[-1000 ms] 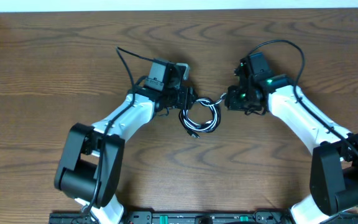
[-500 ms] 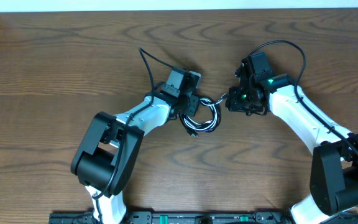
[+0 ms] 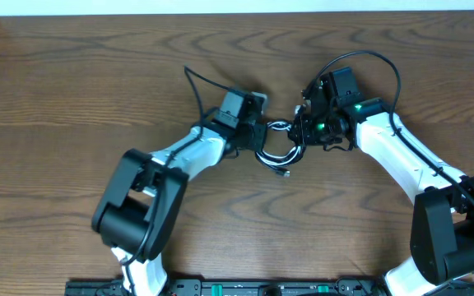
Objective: Untangle cables
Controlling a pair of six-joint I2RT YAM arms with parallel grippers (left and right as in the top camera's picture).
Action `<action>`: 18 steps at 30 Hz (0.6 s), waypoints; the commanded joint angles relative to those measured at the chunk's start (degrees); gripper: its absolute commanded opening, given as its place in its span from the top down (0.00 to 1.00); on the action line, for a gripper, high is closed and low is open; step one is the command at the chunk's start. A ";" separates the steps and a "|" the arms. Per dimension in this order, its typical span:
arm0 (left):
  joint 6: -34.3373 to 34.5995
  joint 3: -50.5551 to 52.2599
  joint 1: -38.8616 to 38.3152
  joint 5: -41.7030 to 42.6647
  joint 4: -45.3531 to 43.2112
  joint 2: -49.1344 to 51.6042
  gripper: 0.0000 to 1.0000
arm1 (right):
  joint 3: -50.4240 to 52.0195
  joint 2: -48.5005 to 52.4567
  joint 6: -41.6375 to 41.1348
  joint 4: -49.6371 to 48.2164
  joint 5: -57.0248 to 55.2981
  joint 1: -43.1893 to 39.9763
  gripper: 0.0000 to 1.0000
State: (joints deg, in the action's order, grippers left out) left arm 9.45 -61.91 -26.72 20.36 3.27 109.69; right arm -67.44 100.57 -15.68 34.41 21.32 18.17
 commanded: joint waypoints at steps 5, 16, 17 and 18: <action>13.25 -1.25 3.96 18.80 -0.79 -9.75 0.93 | -0.96 -0.81 -1.46 -2.54 -1.73 -0.09 0.60; 22.64 -1.25 6.54 33.55 -10.73 -9.86 0.93 | -0.81 2.64 -9.81 1.90 -14.95 -0.98 0.66; 24.20 -1.25 7.17 34.93 -12.50 -9.86 0.93 | -0.81 2.95 -10.03 2.56 -15.50 -1.31 0.67; 25.90 -1.25 8.04 36.46 -14.49 -9.88 0.92 | -0.81 3.43 -10.01 3.23 -15.87 -1.79 0.68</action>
State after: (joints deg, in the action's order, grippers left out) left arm 28.21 -61.95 -21.93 47.92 -6.50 100.51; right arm -67.90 101.65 -22.98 35.57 13.13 18.17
